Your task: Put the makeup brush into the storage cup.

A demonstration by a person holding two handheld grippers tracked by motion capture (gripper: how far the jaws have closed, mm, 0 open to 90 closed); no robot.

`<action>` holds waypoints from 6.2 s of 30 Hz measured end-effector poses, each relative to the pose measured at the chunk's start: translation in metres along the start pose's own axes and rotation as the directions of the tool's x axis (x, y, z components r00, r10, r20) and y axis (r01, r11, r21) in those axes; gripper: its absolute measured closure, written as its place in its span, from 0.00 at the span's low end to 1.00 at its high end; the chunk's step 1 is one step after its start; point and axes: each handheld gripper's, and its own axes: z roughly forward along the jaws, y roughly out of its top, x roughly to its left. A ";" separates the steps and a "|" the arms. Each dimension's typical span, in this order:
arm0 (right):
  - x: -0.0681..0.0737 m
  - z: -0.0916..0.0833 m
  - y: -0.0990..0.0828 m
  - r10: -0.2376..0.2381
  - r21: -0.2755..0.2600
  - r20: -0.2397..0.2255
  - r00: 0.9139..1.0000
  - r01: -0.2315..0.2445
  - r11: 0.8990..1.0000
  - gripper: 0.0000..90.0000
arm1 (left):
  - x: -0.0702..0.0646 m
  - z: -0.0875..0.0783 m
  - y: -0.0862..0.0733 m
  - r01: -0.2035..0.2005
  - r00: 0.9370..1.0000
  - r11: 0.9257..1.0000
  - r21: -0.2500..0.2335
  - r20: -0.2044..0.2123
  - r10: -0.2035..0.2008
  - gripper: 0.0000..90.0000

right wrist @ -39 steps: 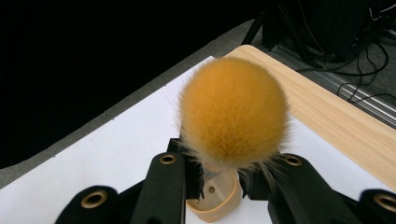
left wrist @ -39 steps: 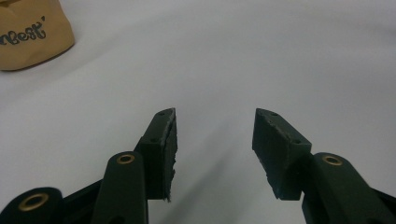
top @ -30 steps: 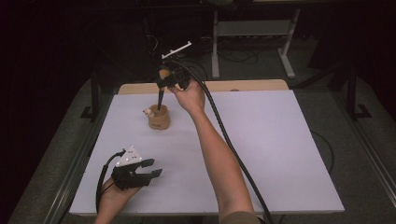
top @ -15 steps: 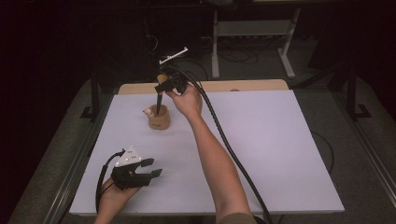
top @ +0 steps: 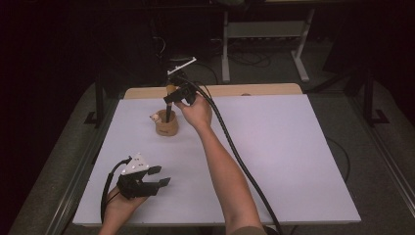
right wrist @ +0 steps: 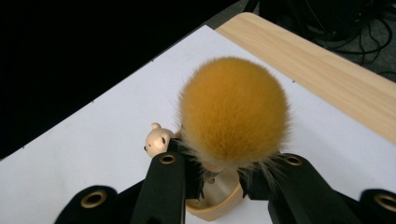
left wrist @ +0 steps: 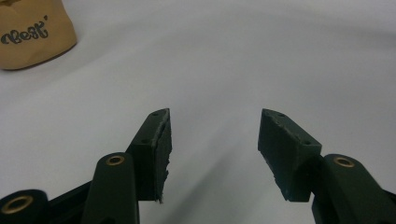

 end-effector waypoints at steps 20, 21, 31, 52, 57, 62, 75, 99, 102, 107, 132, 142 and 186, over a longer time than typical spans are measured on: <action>-0.014 0.010 -0.018 0.062 0.020 -0.026 0.998 -0.061 0.998 0.79 | 0.000 0.006 0.001 -0.005 1.000 1.000 0.002 0.013 0.005 0.49; -0.014 0.010 -0.018 0.062 0.020 -0.026 0.998 -0.061 0.998 0.79 | 0.000 0.006 0.001 -0.003 1.000 1.000 0.002 0.014 0.003 0.49; -0.021 0.008 -0.026 0.087 0.025 -0.013 0.996 -0.086 0.996 0.61 | 0.000 0.006 0.000 0.000 1.000 1.000 0.001 0.014 0.000 0.48; -0.023 -0.046 -0.056 0.009 -0.033 0.023 1.000 -0.009 0.999 0.44 | 0.004 0.005 0.001 -0.005 1.000 1.000 0.009 0.007 0.005 0.46; -0.030 -0.063 -0.069 0.004 -0.059 0.013 1.000 -0.004 0.998 0.43 | 0.005 0.003 0.001 -0.003 1.000 1.000 0.012 0.002 0.003 0.45; -0.036 -0.075 -0.084 0.003 -0.065 0.015 1.000 -0.002 0.998 0.41 | 0.005 0.004 0.001 0.003 1.000 1.000 0.008 0.002 -0.003 0.44; -0.049 -0.114 -0.122 -0.018 -0.093 0.076 0.997 0.025 0.995 0.39 | 0.006 0.007 0.003 -0.008 1.000 1.000 0.018 0.002 0.008 0.42; -0.062 -0.156 -0.192 0.028 -0.117 0.097 0.995 -0.017 0.993 0.36 | 0.008 0.007 0.004 0.007 1.000 1.000 -0.001 0.005 -0.007 0.40; -0.063 -0.162 -0.199 0.047 -0.138 0.068 0.997 -0.038 0.990 0.35 | 0.006 0.006 0.006 0.017 1.000 1.000 -0.013 0.019 -0.017 0.40; -0.057 -0.170 -0.206 0.032 -0.141 0.079 0.996 -0.021 0.990 0.35 | 0.005 0.008 0.006 0.021 1.000 1.000 -0.013 0.018 -0.021 0.40; -0.043 -0.197 -0.252 0.007 -0.111 0.131 0.991 0.008 0.994 0.34 | 0.006 0.006 0.005 0.024 1.000 1.000 -0.013 0.009 -0.024 0.37; -0.047 -0.211 -0.278 0.041 -0.112 0.146 0.988 -0.025 0.993 0.32 | 0.005 0.009 0.004 0.033 0.999 0.999 -0.014 0.020 -0.033 0.36; -0.031 -0.235 -0.331 0.018 -0.098 0.214 0.977 0.003 0.995 0.24 | 0.004 0.010 -0.012 0.018 0.999 0.999 0.048 0.032 -0.020 0.29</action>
